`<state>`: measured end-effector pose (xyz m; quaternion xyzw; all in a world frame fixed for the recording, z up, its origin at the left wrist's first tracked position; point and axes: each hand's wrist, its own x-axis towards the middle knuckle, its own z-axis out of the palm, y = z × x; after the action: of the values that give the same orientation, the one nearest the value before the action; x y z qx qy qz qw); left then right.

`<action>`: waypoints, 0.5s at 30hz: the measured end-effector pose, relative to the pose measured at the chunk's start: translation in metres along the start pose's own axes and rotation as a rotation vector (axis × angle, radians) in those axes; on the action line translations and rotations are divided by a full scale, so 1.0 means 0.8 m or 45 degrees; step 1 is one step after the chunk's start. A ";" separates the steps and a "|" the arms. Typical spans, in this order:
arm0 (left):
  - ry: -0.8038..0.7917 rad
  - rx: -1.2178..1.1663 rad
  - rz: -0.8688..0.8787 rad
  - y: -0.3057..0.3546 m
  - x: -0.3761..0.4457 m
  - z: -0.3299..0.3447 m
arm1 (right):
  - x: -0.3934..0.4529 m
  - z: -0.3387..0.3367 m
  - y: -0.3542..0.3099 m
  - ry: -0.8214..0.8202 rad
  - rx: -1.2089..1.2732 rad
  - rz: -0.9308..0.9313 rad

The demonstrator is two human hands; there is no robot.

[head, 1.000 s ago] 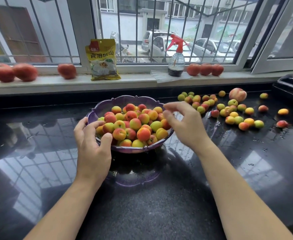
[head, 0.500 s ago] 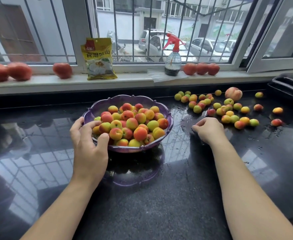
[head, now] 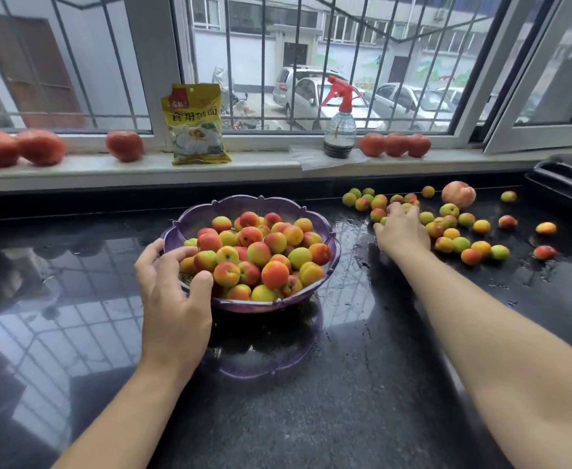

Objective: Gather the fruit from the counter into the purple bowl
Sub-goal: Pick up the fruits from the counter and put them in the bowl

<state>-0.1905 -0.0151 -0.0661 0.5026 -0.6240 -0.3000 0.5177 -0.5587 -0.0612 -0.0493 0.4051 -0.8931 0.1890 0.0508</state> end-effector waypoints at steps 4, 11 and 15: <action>0.015 0.016 0.013 -0.003 0.001 0.000 | 0.013 0.012 -0.003 0.056 -0.058 0.055; 0.026 0.002 0.021 -0.002 0.000 0.001 | -0.044 -0.065 -0.059 0.061 0.870 -0.194; 0.016 0.008 0.021 -0.006 -0.001 0.000 | -0.118 -0.081 -0.084 -0.231 1.161 -0.465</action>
<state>-0.1887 -0.0158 -0.0707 0.5009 -0.6258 -0.2906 0.5224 -0.4501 -0.0109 0.0074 0.5507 -0.6348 0.5123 -0.1770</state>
